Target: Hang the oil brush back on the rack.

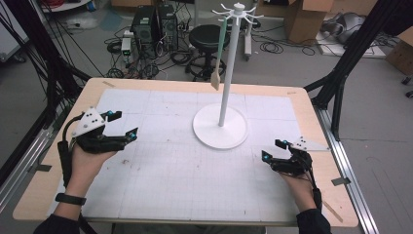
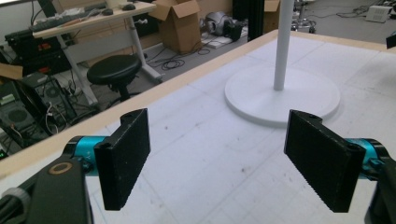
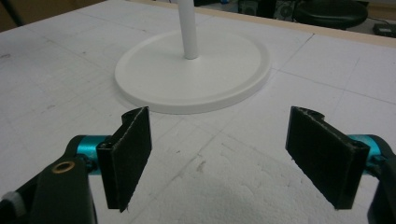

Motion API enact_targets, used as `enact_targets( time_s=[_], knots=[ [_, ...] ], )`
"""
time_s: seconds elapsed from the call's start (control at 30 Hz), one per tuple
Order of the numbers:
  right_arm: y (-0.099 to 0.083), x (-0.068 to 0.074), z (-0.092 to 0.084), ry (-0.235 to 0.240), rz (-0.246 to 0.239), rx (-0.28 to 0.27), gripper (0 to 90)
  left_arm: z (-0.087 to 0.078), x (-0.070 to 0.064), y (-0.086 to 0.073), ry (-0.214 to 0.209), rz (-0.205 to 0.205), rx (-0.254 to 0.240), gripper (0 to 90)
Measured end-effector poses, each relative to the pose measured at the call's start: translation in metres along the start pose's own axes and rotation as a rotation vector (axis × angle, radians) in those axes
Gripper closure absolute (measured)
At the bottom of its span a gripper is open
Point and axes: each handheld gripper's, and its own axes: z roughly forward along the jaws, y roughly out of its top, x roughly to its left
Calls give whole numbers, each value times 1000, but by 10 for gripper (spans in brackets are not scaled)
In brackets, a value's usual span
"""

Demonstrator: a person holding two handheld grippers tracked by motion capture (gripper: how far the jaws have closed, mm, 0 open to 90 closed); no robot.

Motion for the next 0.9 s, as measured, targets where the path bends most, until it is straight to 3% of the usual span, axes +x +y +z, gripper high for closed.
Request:
enact_targets(
  time_s=[0.43, 0.9],
  knots=[
    [1, -6, -3, -15, 12, -1, 209, -1, -3, -60, -6, -58, 50, 215],
    [-1, -6, -2, -34, 15, 31, 182, 6, 1, -84, 9, -94, 91, 195]
  ],
)
